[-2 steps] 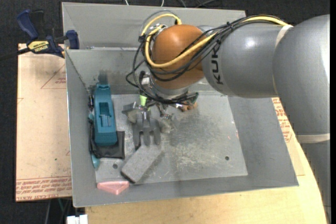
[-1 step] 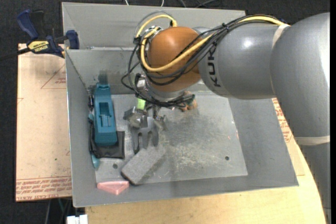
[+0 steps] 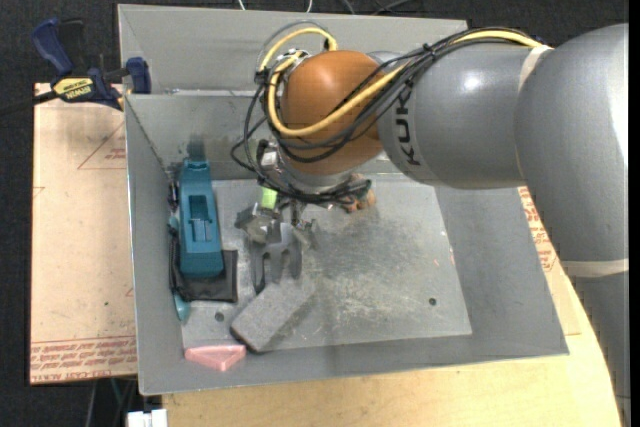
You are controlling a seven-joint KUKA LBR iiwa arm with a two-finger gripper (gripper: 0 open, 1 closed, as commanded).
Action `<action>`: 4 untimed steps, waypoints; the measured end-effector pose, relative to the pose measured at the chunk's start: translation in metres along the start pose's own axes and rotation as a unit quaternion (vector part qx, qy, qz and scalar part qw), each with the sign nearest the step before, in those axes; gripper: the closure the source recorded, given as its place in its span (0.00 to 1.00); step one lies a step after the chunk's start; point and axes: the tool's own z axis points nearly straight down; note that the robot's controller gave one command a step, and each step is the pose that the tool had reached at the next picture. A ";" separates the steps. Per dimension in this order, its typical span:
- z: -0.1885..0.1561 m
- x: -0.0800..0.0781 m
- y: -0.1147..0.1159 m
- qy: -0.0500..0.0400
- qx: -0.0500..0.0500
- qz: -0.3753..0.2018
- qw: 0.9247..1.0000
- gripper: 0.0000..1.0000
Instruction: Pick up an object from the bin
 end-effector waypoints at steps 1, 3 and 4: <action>-0.017 -0.002 0.000 -0.002 0.001 0.001 1.000 1.00; -0.070 -0.003 0.000 -0.003 0.001 0.003 1.000 1.00; -0.083 -0.004 0.000 -0.004 0.001 0.004 1.000 1.00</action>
Offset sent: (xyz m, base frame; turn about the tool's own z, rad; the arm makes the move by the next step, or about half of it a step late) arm 0.0005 0.0014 0.0703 0.0012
